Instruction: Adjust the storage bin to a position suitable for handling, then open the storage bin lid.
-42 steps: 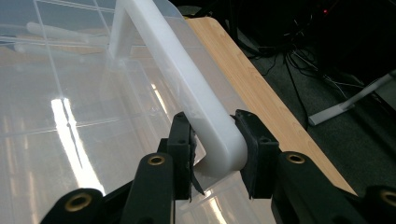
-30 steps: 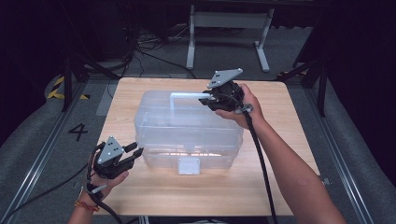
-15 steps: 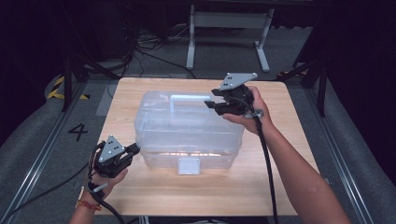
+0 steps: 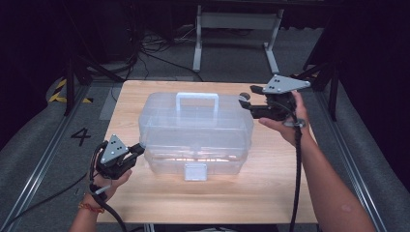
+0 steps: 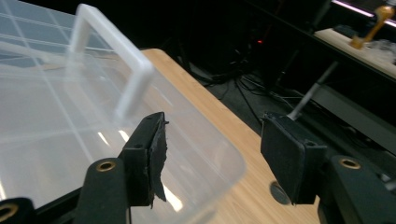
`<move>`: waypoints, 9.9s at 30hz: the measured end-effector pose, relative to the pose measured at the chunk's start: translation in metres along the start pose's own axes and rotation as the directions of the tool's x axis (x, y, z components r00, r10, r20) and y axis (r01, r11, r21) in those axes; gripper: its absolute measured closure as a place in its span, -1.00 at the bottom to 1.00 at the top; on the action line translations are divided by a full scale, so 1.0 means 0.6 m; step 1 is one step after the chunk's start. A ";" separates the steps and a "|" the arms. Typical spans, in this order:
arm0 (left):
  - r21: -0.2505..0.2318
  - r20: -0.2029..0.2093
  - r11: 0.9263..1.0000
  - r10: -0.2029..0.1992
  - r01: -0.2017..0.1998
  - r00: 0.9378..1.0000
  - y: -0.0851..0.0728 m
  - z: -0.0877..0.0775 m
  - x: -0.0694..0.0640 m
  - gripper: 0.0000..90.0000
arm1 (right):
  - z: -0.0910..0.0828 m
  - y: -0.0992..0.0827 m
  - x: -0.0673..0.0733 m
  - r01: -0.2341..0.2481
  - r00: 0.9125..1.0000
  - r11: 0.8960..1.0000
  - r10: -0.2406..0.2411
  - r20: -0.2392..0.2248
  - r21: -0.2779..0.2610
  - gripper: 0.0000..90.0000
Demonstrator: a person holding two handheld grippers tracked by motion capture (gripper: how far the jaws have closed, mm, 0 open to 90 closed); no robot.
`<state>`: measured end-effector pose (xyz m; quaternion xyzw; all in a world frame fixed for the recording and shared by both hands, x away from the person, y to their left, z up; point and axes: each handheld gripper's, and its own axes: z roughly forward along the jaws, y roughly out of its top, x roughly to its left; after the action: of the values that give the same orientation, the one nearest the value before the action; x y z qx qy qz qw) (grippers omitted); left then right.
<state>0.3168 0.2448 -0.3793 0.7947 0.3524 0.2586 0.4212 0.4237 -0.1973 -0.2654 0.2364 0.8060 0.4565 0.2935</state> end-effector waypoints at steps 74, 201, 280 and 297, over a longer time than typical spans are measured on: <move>0.043 -0.029 0.999 0.035 -0.033 0.999 0.005 -0.021 0.026 0.55 | -0.006 -0.152 0.056 -0.014 0.999 0.980 0.021 0.034 -0.200 0.52; 0.270 -0.054 0.946 -0.172 0.180 0.984 -0.194 0.021 0.051 -0.62 | 0.121 -0.035 -0.077 -0.193 0.944 0.965 0.231 0.234 -0.177 0.84; 0.272 -0.058 0.944 -0.179 0.188 0.982 -0.192 0.026 0.051 -0.66 | 0.289 -0.082 -0.173 -0.338 0.906 0.940 0.339 0.255 -0.050 0.77; 0.273 -0.059 0.944 -0.177 0.186 0.983 -0.192 0.026 0.051 -0.66 | 0.320 -0.111 -0.181 -0.339 0.912 0.941 0.325 0.248 0.013 0.76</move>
<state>0.3075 0.3068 -0.4816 0.8056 0.4638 0.1801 0.3217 0.6265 -0.1846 -0.3748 0.4319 0.7245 0.4447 0.3013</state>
